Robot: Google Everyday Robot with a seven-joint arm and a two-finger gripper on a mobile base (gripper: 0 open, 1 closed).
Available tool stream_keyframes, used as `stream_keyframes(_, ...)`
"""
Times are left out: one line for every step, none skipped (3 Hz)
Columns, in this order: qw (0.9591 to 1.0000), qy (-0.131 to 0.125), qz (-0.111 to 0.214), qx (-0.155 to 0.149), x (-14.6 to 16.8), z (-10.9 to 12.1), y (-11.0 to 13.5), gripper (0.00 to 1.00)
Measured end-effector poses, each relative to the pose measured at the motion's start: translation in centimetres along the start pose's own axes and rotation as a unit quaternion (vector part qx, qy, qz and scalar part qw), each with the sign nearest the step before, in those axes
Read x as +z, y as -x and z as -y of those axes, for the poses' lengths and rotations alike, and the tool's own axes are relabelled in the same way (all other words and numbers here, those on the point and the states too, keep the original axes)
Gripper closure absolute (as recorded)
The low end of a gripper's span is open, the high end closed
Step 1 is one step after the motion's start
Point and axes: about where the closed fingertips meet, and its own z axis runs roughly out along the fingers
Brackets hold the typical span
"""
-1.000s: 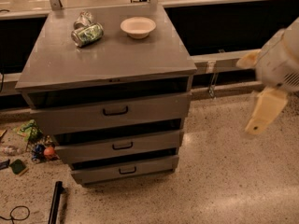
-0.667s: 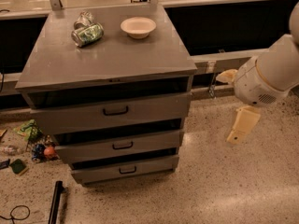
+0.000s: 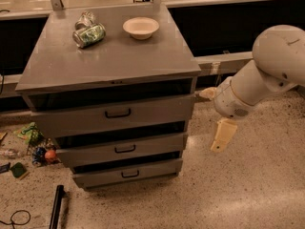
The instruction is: Open middle drawer
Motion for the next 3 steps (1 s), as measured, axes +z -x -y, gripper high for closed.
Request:
stream_keyframes(0.9987,0.031,0.04,0.002,7.5,-1.3,0.1,0.0)
stream_keyframes(0.9951,0.067,0.072,-0.012,15.5,-2.3,0.2,0.0)
stream_keyframes(0.9908,0.093,0.087,-0.045,22.6,-2.3,0.5,0.0)
